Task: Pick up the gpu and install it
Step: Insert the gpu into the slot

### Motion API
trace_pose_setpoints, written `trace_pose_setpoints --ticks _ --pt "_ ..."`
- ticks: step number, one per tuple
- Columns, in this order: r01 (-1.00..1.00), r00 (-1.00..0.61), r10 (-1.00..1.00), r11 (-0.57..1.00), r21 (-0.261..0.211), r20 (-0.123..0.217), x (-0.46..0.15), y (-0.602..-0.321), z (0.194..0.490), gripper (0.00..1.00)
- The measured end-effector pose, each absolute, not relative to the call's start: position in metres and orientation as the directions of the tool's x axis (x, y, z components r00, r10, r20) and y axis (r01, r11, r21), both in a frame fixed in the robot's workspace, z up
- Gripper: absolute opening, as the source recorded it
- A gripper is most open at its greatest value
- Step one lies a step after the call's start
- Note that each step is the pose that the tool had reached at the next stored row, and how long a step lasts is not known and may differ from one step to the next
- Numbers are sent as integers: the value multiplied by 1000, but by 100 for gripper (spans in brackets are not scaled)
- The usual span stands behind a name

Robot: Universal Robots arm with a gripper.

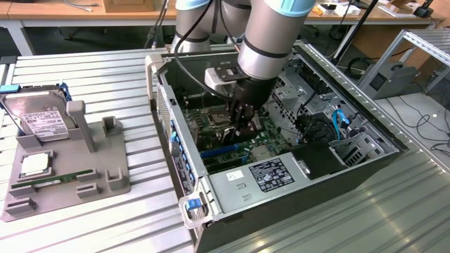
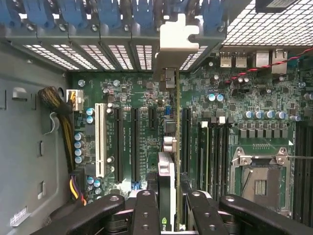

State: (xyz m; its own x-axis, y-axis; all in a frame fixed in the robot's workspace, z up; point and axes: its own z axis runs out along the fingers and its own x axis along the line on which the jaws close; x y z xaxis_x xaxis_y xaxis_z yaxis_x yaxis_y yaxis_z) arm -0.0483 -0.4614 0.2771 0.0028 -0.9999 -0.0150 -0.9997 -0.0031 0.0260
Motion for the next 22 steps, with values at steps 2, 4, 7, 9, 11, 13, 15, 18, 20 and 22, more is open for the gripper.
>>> trace_pose_setpoints --ticks 2,4,7,9,11,13,15,18,20,22 --pt "-1000 2 -1000 -3 26 -15 -53 -461 274 27" --pt "-1000 2 -1000 -2 26 -15 -55 -459 270 27" --pt "-1000 2 -1000 -2 25 -15 -63 -459 268 27" --pt "-1000 -5 -1000 5 25 -15 -63 -459 267 27" --pt "-1000 -12 -1000 11 25 -16 -62 -459 266 27" --pt "-999 -21 -1000 20 25 -15 -62 -459 262 27" --pt "-999 -26 -1000 26 25 -16 -63 -459 261 27" --pt "-999 -27 -1000 26 25 -16 -65 -459 258 27" --pt "-999 -27 -1000 26 25 -16 -65 -459 258 27" --pt "-999 -23 -1000 23 25 -16 -65 -459 258 27"
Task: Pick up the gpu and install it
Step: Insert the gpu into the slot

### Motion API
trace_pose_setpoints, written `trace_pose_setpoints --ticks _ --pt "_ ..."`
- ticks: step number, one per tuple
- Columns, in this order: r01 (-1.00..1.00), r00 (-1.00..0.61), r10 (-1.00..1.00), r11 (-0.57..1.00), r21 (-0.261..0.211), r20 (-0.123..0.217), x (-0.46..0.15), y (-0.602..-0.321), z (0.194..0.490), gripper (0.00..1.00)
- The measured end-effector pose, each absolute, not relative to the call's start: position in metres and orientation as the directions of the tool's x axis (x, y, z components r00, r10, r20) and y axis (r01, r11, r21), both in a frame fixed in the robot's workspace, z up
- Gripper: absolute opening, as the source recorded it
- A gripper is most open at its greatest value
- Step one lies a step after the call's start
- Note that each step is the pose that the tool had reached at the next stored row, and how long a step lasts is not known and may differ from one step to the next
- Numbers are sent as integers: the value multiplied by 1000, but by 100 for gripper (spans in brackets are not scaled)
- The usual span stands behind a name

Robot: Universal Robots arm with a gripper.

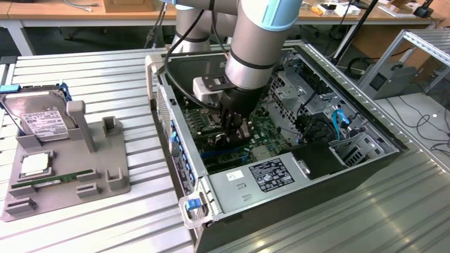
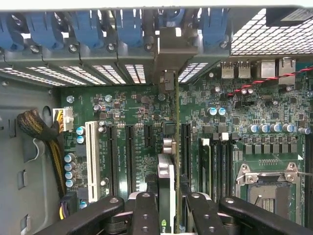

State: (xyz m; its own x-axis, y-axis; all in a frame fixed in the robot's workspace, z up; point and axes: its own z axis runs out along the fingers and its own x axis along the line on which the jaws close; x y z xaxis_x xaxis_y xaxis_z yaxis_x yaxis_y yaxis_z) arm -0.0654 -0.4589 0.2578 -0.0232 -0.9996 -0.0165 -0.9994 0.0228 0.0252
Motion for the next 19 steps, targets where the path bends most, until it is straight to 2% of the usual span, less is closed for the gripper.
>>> trace_pose_setpoints --ticks 19 --pt "-1000 -18 -1000 18 22 -10 -67 -457 252 27"
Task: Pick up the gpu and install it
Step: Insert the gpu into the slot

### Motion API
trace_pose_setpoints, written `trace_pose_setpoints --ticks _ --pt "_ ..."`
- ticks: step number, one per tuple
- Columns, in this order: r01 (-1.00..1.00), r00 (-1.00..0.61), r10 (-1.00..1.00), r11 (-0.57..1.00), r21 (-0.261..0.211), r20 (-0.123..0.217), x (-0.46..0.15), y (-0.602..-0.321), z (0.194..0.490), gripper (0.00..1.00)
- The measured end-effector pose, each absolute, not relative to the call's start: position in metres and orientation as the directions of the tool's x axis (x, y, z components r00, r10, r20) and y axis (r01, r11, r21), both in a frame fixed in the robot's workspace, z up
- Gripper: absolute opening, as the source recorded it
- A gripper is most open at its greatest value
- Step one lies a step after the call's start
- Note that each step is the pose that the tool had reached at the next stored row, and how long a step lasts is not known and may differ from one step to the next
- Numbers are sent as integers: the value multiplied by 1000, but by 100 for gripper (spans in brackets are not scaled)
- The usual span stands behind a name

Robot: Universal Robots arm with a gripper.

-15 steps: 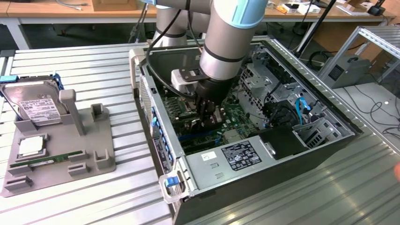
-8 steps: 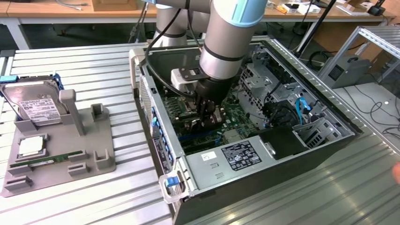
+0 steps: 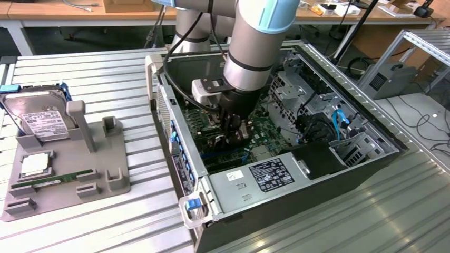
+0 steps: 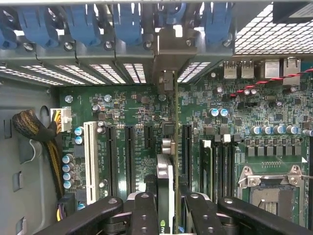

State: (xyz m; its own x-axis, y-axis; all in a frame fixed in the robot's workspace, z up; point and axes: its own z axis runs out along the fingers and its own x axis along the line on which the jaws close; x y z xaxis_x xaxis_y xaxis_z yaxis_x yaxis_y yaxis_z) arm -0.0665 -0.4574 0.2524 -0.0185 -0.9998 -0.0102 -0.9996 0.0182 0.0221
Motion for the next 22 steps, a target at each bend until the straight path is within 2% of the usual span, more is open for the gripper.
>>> trace_pose_setpoints --ticks 2,3,5,6,7,10,12,17,22 --pt "-1000 -19 -1000 18 22 -10 -67 -457 252 27" --pt "-1000 -19 -1000 18 22 -10 -67 -457 252 35" --pt "-1000 -19 -1000 18 18 -10 -67 -453 272 35" --pt "-1000 -19 -1000 18 15 -10 -67 -444 287 20" --pt "-1000 -19 -1000 18 13 -10 -67 -438 298 11" --pt "-1000 -19 -1000 18 24 -10 -47 -439 298 11" --pt "-1000 -18 -1000 17 24 -10 -47 -438 317 11" --pt "-1000 -18 -1000 17 24 -10 -88 -440 297 11" --pt "-1000 -18 -1000 17 23 -11 -98 -450 282 11"
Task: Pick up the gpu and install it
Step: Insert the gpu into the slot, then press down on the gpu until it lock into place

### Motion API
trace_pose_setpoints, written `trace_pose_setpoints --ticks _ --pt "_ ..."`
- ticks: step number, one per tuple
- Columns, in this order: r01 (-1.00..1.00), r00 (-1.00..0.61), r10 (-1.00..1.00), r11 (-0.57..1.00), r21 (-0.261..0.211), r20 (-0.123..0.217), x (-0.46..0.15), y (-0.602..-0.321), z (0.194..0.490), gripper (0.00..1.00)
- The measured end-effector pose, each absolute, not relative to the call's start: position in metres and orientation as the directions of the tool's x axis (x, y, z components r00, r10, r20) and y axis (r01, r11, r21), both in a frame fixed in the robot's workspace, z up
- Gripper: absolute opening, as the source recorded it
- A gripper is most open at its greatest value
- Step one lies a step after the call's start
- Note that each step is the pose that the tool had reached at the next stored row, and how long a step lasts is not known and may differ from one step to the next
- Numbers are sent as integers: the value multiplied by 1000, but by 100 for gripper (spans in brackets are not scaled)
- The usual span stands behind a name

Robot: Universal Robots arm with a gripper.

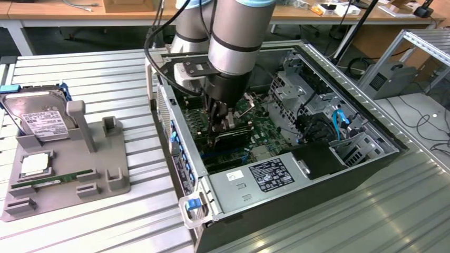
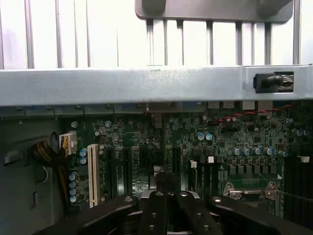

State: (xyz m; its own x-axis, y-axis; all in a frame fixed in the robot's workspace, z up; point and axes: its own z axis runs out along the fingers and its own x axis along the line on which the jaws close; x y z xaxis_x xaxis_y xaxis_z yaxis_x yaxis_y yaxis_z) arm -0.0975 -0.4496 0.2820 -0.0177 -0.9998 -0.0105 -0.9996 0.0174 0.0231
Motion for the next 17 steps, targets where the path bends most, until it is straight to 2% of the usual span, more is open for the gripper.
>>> trace_pose_setpoints --ticks 13,15,17 --pt "-1000 -18 -1000 17 23 -16 -98 -461 269 11" --pt "-1000 -18 -1000 17 22 -15 -97 -461 304 11" --pt "-999 -18 -1000 17 30 -16 -73 -461 313 11"
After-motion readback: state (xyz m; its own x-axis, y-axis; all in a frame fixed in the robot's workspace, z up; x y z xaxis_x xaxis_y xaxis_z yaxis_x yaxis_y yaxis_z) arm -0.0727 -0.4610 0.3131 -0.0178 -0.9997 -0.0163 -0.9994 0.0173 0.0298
